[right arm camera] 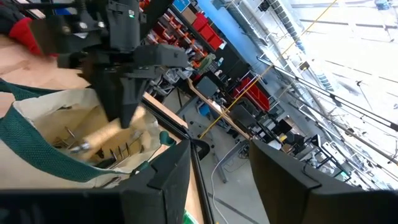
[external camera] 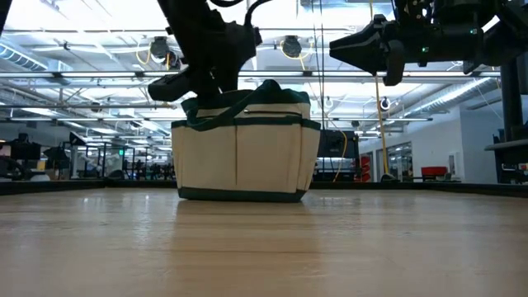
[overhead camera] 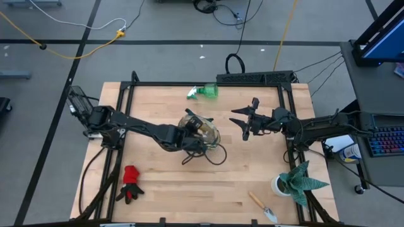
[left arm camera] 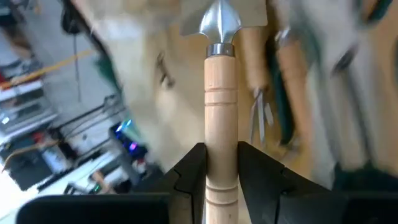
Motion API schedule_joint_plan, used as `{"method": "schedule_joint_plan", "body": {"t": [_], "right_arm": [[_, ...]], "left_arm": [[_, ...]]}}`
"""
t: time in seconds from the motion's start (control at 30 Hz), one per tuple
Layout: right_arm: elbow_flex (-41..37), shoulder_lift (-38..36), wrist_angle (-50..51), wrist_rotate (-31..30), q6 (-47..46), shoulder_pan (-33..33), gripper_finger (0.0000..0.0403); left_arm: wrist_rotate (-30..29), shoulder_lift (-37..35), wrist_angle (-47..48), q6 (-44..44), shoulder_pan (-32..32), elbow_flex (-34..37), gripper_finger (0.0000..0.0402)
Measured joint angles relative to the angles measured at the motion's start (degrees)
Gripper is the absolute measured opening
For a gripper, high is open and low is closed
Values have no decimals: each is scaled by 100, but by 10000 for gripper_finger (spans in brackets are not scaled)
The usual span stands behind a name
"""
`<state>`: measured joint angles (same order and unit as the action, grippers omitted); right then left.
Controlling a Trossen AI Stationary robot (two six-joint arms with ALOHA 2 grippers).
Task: Pick & Place Garden tools in Gardening bag
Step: Put the left brown trowel into the brown gardening bag
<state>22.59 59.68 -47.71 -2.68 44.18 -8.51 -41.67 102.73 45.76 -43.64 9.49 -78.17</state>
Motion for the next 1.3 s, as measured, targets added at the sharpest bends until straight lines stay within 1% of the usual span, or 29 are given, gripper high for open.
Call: {"method": "schedule_joint_plan", "body": {"t": [0.27, 0.4, 0.47, 0.57, 0.77, 0.87, 1.03, 1.3], "right_arm": [[0, -1, 14, 0, -1, 0, 160], [0, 0, 41, 0, -2, 0, 160], [0, 0, 43, 0, -2, 0, 160], [0, 0, 43, 0, -2, 0, 160], [0, -1, 45, 0, -2, 0, 160], [0, 0, 74, 0, -2, 0, 160], [0, 0, 128, 0, 24, 0, 160], [0, 0, 129, 0, 30, 0, 160]], "left_arm": [[1061, 6, -62, 197, -24, 0, 88], [1922, 6, -40, 507, -132, 0, 88], [2204, 6, -42, 636, -209, 0, 88], [2237, 6, -42, 823, -284, 0, 88], [2287, 6, -43, 764, -374, 0, 88], [2524, 6, -42, 884, -421, 0, 88], [3160, 6, -88, 1140, -500, 0, 88], [3251, 6, -183, 1080, -582, 0, 88]]}}
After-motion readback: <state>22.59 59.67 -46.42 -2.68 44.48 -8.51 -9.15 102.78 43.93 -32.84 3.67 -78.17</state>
